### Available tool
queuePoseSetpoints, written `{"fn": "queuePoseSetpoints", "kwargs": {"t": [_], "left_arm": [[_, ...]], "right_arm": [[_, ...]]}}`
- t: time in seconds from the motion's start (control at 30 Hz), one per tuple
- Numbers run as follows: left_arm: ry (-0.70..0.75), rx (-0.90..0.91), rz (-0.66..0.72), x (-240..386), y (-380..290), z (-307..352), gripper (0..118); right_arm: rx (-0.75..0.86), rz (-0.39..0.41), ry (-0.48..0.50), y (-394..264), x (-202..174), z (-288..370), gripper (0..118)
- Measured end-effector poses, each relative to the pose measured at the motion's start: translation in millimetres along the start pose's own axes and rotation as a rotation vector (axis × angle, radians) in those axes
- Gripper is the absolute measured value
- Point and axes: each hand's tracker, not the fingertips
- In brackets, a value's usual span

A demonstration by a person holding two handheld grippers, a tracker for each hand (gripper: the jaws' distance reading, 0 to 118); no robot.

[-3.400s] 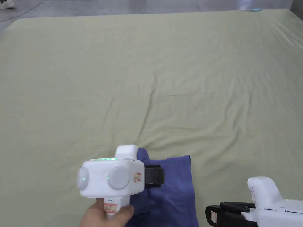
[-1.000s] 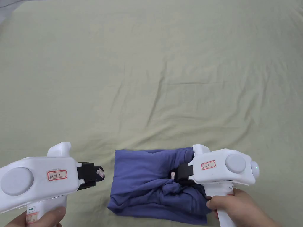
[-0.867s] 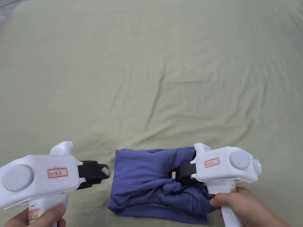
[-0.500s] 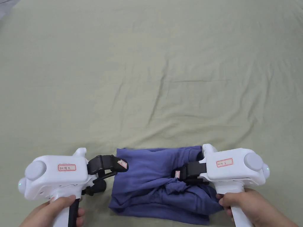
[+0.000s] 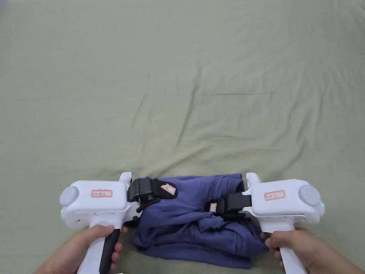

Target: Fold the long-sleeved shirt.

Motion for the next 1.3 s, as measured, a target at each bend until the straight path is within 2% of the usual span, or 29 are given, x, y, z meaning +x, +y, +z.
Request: {"fn": "queuePoseSetpoints", "kwargs": {"t": [0.13, 0.17, 0.2, 0.23, 0.27, 0.3, 0.33, 0.37, 0.4, 0.5, 0.53, 0.6, 0.63, 0.73, 0.83, 0.93, 1.0, 1.1, 1.2, 1.3], "left_arm": [[0.018, 0.002, -0.006, 2.0, -4.3, -0.7, 118], [0.035, 0.004, -0.013, 3.2, -5.6, 0.2, 113], [0.087, 0.006, -0.041, 4.8, -7.1, 2.7, 83], [0.192, 0.020, -0.089, 8.0, -9.4, 6.3, 12], [0.381, 0.058, -0.134, 13.0, -14.6, 7.3, 12], [0.455, 0.074, -0.102, -3.0, -12.9, 12.6, 12], [0.156, 0.078, 0.107, -9.0, -18.9, 12.5, 12], [0.162, 0.121, 0.129, -9.5, -22.0, 11.6, 12], [0.210, 0.102, 0.058, -3.1, -26.2, 9.1, 12], [0.244, 0.127, 0.041, 8.4, -30.4, 7.3, 12], [0.267, 0.128, 0.032, 16.6, -29.6, 8.6, 12], [0.359, 0.107, -0.029, 33.2, -29.3, 8.0, 12], [0.405, 0.098, -0.059, 43.3, -29.6, 8.1, 12], [0.433, 0.084, -0.128, 75.5, -32.2, 11.8, 12], [0.484, 0.097, -0.190, 96.4, -33.1, 18.2, 12], [0.579, 0.091, -0.274, 108.6, -33.3, 24.8, 12], [0.568, 0.093, -0.265, 108.1, -30.7, 36.3, 12], [0.557, 0.136, -0.289, 107.9, -29.6, 62.8, 12], [0.664, 0.132, -0.311, 104.9, -28.4, 95.6, 12], [0.777, 0.183, -0.320, 95.8, -25.9, 130.3, 12]], "right_arm": [[0.003, 0.000, 0.004, -0.4, -0.2, 0.4, 2], [0.004, -0.001, 0.004, -0.6, -0.3, 0.4, 2], [0.006, -0.001, 0.003, -1.0, -0.5, 0.3, 2], [0.008, -0.001, 0.001, -0.9, -0.3, 0.2, 2], [0.010, 0.001, -0.002, -1.3, -0.6, -0.1, 2], [0.008, 0.004, 0.004, -1.5, -0.8, -1.0, 2], [0.016, 0.009, -0.010, -2.1, -1.7, -1.1, 2], [0.016, 0.001, -0.001, -2.3, -0.9, -0.5, 2], [0.017, -0.002, -0.002, -3.1, -1.2, -0.1, 2], [0.033, -0.009, -0.032, -5.8, -10.8, 1.6, 2], [0.055, 0.014, -0.073, -7.8, -20.6, 4.1, 2], [0.092, 0.144, -0.146, -15.3, -46.5, 10.0, 2], [0.101, 0.176, -0.191, -20.0, -59.4, 14.2, 2], [0.184, 0.184, -0.288, -33.9, -95.4, 32.2, 2], [0.353, 0.166, -0.327, -51.1, -125.9, 57.3, 2], [0.414, 0.190, -0.498, -63.5, -156.2, 67.4, 2], [0.423, 0.222, -0.583, -68.9, -174.9, 64.8, 2], [0.461, 0.290, -0.607, -76.7, -197.3, 58.1, 2], [0.467, 0.382, -0.622, -84.7, -223.2, 45.0, 2], [0.428, 0.452, -0.588, -86.9, -250.2, 17.0, 2]]}}
